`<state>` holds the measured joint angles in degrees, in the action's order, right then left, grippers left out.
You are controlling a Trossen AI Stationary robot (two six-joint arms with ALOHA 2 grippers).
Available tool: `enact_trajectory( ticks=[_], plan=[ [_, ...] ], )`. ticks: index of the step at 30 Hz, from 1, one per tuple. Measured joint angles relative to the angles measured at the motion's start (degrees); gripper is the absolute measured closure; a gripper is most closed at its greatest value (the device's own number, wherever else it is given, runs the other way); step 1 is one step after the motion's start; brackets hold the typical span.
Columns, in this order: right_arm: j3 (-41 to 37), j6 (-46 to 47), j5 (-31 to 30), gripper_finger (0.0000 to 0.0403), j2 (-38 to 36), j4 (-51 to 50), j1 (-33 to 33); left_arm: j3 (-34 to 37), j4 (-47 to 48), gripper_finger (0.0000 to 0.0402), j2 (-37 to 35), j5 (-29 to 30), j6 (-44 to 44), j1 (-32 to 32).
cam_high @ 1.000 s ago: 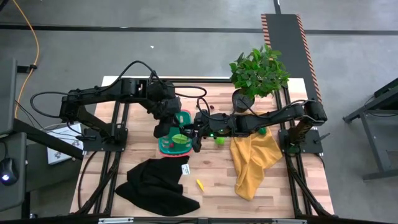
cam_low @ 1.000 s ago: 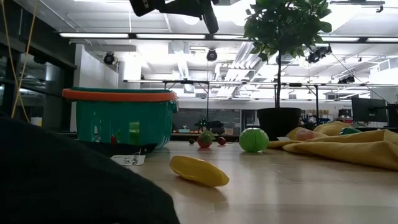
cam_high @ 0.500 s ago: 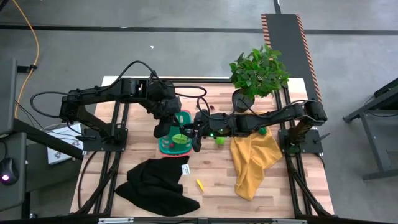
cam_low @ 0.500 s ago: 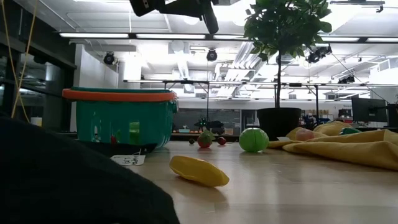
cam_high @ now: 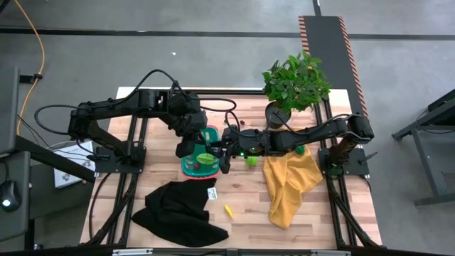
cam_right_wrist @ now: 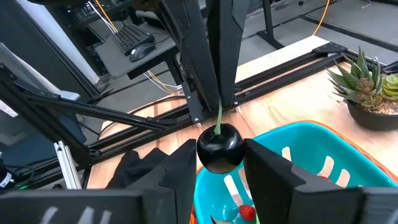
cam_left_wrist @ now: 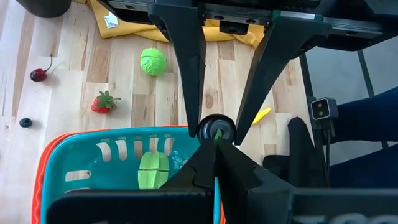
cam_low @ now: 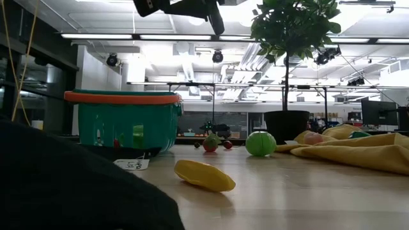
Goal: Pick and placing Produce into tupperware
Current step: Put the black cherry in the green basket
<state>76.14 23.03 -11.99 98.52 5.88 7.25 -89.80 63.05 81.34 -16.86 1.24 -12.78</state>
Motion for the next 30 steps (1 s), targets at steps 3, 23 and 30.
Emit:
enact_trajectory(
  ticks=[3, 23, 30],
  plan=[
    [0.0, 0.38, 0.0, 0.0263, 0.0, 0.23, -0.04, 0.0, 0.02, 0.0401, 0.0, 0.13, -0.44, 0.0],
    [0.0, 2.3, 0.48, 0.0205, -0.02, -10.55, -1.25, 0.0, 3.17, 0.0401, 0.0, 0.28, -2.28, 0.0],
    [0.0, 1.99, 4.68, 0.0205, -0.02, -17.51, -0.37, 0.0, 3.2, 0.0402, 0.0, 0.69, -2.73, -1.36]
  ],
)
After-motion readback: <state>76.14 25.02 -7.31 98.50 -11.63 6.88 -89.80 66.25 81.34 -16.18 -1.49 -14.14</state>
